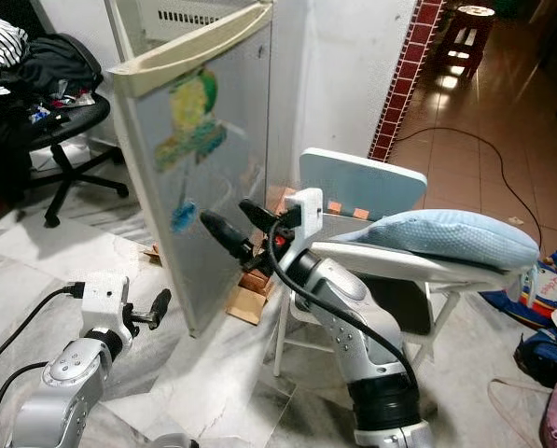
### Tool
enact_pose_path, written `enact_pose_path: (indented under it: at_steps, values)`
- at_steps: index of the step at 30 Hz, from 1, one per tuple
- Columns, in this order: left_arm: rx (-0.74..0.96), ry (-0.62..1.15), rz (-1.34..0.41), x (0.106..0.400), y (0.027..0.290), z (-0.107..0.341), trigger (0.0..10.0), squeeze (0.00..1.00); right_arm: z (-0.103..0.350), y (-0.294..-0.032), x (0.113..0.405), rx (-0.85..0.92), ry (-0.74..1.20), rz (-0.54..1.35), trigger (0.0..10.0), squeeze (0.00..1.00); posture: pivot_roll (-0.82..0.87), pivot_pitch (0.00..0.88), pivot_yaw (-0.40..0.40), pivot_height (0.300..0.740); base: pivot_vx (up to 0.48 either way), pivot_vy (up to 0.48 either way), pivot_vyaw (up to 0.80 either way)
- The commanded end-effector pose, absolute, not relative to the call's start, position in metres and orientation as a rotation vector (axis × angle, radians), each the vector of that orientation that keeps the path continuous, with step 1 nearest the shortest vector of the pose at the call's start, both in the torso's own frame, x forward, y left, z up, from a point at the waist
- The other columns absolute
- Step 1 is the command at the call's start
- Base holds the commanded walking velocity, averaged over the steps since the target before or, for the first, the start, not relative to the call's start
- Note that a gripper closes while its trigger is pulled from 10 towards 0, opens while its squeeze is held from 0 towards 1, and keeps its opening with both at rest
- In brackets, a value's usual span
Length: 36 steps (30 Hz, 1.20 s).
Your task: Restocking fridge
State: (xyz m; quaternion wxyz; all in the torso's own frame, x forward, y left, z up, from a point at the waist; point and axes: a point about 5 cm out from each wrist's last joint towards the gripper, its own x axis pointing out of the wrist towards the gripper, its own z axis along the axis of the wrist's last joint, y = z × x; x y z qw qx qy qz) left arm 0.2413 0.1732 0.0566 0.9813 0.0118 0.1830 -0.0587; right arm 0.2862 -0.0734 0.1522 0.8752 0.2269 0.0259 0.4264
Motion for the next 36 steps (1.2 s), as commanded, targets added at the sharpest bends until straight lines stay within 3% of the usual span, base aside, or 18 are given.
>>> enact_pose_path:
  at_steps: [1,6,7,13,19,27,36]
  values:
    - [0.035,0.375,-0.122,0.242,0.175,0.057,10.0,0.0,0.153,-0.072,0.286,0.452,0.046,0.884,10.0,0.0,0.08,0.018,-0.015,0.74,0.0,0.0,0.0]
    - [0.063,0.33,-0.087,0.246,0.181,0.063,10.0,0.0,0.136,-0.084,0.289,0.309,0.048,0.735,10.0,0.0,0.08,0.013,-0.018,0.74,0.0,0.0,0.0]
    - [0.065,0.302,-0.061,0.249,0.187,0.066,10.0,0.0,0.131,-0.093,0.291,0.273,0.047,0.64,10.0,0.0,0.08,0.011,-0.02,0.74,0.0,0.356,0.0]
    - [0.1,0.275,-0.023,0.255,0.203,0.067,10.0,0.0,0.116,-0.118,0.288,0.211,0.059,0.471,10.0,0.0,0.07,0.005,-0.015,0.74,0.0,0.431,0.0]
    - [0.093,0.21,-0.027,0.265,0.197,0.076,10.0,0.0,0.108,-0.145,0.289,0.091,0.059,0.222,10.0,0.0,0.05,0.008,-0.001,0.74,0.0,0.48,0.0]
    - [0.096,0.161,-0.119,0.267,0.181,0.079,10.0,0.0,0.099,-0.143,0.284,-0.041,0.057,0.178,10.0,0.0,0.05,0.01,0.005,0.74,0.0,0.48,0.0]
    - [0.073,0.16,-0.099,0.274,0.186,0.078,10.0,0.0,0.098,-0.14,0.287,-0.065,0.048,0.166,10.0,0.0,0.05,0.004,0.0,0.74,0.0,0.48,0.0]
